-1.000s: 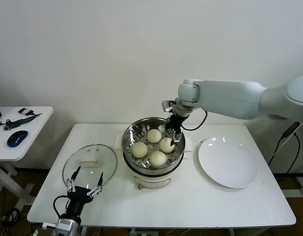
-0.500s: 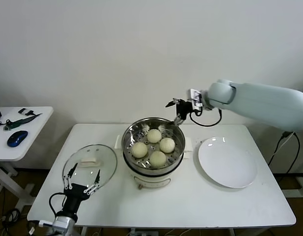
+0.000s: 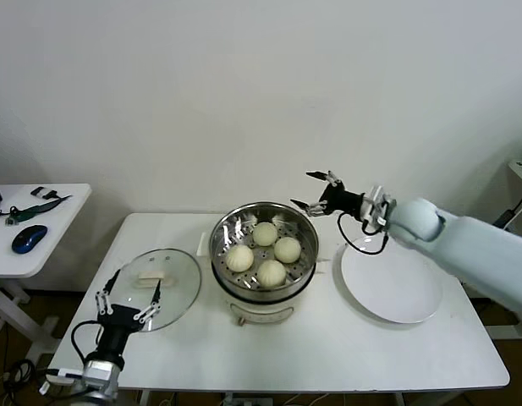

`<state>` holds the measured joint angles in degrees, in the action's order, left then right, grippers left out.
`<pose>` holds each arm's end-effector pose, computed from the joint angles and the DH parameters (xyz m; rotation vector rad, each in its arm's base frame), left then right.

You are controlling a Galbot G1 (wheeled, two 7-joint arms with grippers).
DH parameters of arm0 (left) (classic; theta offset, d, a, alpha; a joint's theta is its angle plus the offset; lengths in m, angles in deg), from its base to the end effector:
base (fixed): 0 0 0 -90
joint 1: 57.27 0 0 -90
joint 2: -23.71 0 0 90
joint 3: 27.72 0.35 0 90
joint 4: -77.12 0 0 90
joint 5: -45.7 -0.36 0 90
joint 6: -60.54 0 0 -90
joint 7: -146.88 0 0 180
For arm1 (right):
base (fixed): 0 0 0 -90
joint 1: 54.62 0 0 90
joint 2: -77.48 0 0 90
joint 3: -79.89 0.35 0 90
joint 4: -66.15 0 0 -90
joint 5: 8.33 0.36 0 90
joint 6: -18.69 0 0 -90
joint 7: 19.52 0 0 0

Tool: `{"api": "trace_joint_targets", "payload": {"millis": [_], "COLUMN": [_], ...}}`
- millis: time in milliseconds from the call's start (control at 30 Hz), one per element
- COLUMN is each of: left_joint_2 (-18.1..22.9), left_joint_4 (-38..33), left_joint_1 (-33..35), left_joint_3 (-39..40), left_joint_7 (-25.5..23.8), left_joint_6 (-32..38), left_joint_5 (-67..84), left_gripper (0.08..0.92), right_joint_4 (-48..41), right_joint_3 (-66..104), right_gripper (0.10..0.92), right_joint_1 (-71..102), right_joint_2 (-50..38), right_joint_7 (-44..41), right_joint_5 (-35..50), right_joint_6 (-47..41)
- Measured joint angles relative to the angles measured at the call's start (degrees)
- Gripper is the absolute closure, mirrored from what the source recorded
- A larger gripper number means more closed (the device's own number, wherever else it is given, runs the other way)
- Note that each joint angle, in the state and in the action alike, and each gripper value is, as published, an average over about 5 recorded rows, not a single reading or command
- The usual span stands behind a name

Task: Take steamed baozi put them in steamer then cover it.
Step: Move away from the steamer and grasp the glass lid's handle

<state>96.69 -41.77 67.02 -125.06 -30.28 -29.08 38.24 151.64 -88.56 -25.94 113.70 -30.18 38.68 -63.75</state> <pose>0.1701 0.0900 -0.3055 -0.0074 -3.0101 -0.6902 0.4795 -0.0974 -0.1804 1.2253 -2.7901 0.7372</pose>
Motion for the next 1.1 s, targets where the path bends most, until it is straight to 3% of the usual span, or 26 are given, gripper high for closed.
{"api": "trace_joint_targets", "payload": {"millis": [300, 567, 833, 1100], "left_joint_2": [0.0, -2.5, -3.9, -2.9], "left_joint_4": [-1.0, -1.1, 3.4, 10.8], "left_joint_1": [-1.1, -2.5, -4.3, -8.0], "left_joint_3": [-1.0, 0.0, 2.5, 6.7], "left_joint_7": [-0.6, -1.4, -1.9, 0.6], "left_joint_6": [-3.1, -6.5, -5.9, -6.5], "left_joint_5": [-6.4, -20.2, -39.2, -51.7], "left_gripper": [0.177, 0.177, 0.177, 0.177], "right_joint_4": [4.5, 8.2, 11.3, 11.8], "right_joint_3": [28.4, 47.3, 62.3, 72.1], "right_gripper": [0.203, 0.203, 0.203, 0.203], "right_joint_1": [25.7, 43.3, 57.2, 66.3], "right_joint_2": [1.0, 4.9, 10.8, 15.6], "right_joint_7": [3.4, 4.9, 4.9, 3.9], "right_joint_5": [-5.4, -9.7, -13.0, -15.6], "right_joint_6": [-1.0, -4.2, -7.6, -8.5]}}
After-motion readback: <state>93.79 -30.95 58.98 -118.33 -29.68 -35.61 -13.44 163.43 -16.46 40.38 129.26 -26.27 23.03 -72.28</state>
